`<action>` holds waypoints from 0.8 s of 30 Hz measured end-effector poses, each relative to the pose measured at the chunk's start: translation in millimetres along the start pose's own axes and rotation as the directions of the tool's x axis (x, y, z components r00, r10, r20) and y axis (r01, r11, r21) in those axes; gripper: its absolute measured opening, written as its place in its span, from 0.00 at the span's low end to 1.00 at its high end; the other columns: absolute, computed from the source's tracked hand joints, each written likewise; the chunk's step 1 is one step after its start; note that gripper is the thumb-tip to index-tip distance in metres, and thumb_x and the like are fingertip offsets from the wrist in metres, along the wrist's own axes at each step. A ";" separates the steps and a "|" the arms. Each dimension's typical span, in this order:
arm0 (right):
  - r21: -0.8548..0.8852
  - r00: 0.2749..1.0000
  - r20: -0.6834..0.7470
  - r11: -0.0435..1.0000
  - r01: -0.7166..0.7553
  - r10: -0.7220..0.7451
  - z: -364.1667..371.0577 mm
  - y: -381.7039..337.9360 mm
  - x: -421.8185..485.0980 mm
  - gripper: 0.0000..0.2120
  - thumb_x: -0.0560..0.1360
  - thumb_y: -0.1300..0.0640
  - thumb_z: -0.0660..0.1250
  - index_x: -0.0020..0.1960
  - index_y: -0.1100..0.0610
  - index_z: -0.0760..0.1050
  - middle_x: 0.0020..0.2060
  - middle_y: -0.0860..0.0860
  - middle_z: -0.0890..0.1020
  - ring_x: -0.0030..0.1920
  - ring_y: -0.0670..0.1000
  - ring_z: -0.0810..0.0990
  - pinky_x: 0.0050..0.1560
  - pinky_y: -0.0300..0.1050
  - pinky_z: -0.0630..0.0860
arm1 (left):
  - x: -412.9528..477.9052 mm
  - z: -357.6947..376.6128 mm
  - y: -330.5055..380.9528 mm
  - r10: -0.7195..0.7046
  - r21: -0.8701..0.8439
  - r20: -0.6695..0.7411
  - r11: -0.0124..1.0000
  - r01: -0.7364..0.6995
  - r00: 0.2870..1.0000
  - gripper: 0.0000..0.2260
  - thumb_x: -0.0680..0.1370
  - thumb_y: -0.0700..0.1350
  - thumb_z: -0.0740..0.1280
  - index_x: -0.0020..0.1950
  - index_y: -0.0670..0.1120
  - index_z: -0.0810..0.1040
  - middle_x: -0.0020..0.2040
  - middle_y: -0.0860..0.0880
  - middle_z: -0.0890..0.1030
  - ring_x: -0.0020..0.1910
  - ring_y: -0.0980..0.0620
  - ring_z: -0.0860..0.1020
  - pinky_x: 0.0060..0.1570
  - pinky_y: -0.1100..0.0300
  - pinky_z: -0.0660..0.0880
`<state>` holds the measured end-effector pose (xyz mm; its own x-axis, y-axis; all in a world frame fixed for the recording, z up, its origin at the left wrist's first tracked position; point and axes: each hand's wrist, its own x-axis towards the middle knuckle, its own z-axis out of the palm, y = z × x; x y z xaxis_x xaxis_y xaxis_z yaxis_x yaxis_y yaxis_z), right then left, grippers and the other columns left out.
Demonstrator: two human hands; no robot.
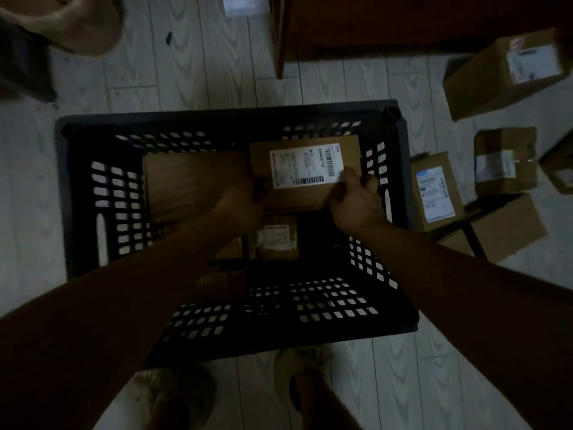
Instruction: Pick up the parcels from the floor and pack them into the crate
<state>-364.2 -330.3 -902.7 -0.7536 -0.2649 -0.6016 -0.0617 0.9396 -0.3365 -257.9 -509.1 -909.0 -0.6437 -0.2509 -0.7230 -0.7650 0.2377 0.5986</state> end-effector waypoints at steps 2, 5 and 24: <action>-0.021 1.000 -0.022 1.000 0.001 -0.001 10.5 3.0 5.6 0.26 0.78 0.50 0.57 0.73 0.51 0.53 0.72 0.60 0.52 0.66 0.66 0.61 0.65 0.58 0.66 | 8.5 7.9 -2.8 0.019 0.021 0.027 1.000 -0.019 0.999 0.15 0.79 0.41 0.62 0.65 0.38 0.71 0.61 0.38 0.75 0.57 0.45 0.75 0.56 0.57 0.73; -0.056 1.000 0.000 0.998 0.025 -0.025 27.0 10.1 14.7 0.30 0.78 0.47 0.56 0.75 0.53 0.48 0.74 0.59 0.46 0.69 0.65 0.58 0.65 0.61 0.66 | 18.1 19.2 -14.1 0.058 0.144 0.055 0.987 -0.065 0.997 0.20 0.80 0.43 0.60 0.71 0.38 0.64 0.67 0.39 0.70 0.64 0.43 0.71 0.66 0.52 0.67; 0.123 0.991 0.058 0.986 0.113 -0.120 -113.9 -37.7 -86.2 0.35 0.74 0.45 0.65 0.76 0.46 0.54 0.76 0.54 0.50 0.72 0.60 0.58 0.71 0.48 0.55 | -128.6 -83.2 64.3 -0.017 0.549 0.009 0.836 0.009 1.000 0.38 0.75 0.55 0.65 0.76 0.44 0.48 0.76 0.38 0.50 0.74 0.39 0.52 0.71 0.47 0.54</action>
<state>-371.4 -318.3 -755.7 -0.7015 -0.3881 -0.5977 -0.0654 0.8702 -0.4883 -226.1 -539.6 -748.8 -0.6308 -0.2466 -0.7357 -0.6334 0.7114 0.3046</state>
